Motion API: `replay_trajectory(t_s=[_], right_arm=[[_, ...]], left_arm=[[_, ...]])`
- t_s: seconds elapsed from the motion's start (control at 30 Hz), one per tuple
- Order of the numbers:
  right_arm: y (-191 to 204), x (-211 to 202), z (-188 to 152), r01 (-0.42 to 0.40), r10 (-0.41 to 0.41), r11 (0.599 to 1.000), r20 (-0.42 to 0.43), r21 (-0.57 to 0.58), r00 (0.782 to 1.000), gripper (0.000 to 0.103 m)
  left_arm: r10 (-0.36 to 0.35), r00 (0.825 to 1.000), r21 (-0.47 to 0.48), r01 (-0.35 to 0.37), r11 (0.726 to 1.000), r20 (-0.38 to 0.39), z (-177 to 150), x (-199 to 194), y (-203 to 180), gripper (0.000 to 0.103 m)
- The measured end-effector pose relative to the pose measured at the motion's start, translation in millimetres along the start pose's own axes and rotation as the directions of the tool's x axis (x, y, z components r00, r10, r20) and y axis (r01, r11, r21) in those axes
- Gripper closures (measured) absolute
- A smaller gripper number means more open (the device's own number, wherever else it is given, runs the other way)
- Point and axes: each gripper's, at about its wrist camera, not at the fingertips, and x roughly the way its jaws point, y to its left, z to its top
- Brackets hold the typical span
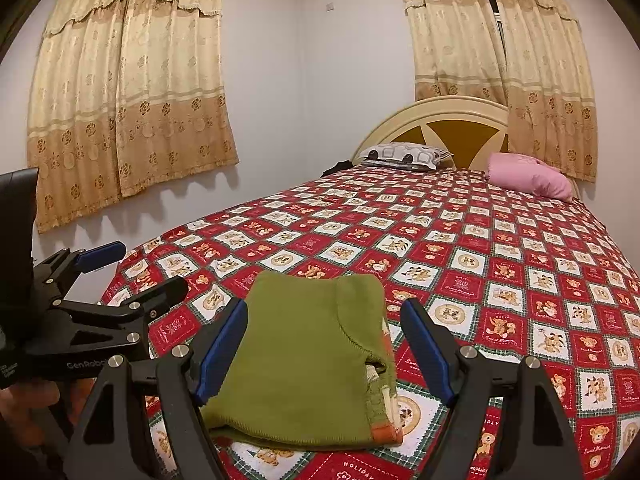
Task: Fold small clothes
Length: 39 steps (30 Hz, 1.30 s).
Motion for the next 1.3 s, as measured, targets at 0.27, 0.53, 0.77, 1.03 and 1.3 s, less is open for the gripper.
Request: replay_trajectory(t_s=[0.27,0.53,0.77,1.03,1.3], right_arm=[[-1.0,-0.4,0.0,-0.002,0.002,1.0,0.002,0.0,1.0,0.024],[-0.9,-3.6,2.2,0.0,0.0,1.0,0.023,0.008,1.0,0.024],[1.6,-6.2,4.2,-0.008,0.008,1.0,0.035,0.008,0.999,0.024],[6.6,-0.9,1.6,-0.021,0.021,1.0,0.02,-0.002,1.0,0.024],[7.8,-0.5,0.8,-0.021,0.021,1.0,0.015,0.001,1.0,0.024]], left_arm=[[-0.002,1.0,-0.003,0.002,1.0,-0.015,-4.0,2.2,-0.2,0.0],[-0.004,1.0,-0.005,0.004,1.0,-0.026,-1.1,2.6,-2.9,0.0],[-0.002,1.0,-0.017,0.001,1.0,-0.025,-0.2,2.3,-2.1,0.0],[0.032,0.998,-0.032,-0.033,0.999,-0.047,-1.6,7.1,2.7,0.0],[0.051,0.998,0.005,-0.051,0.999,-0.041,-4.8,8.7,-3.3,0.0]])
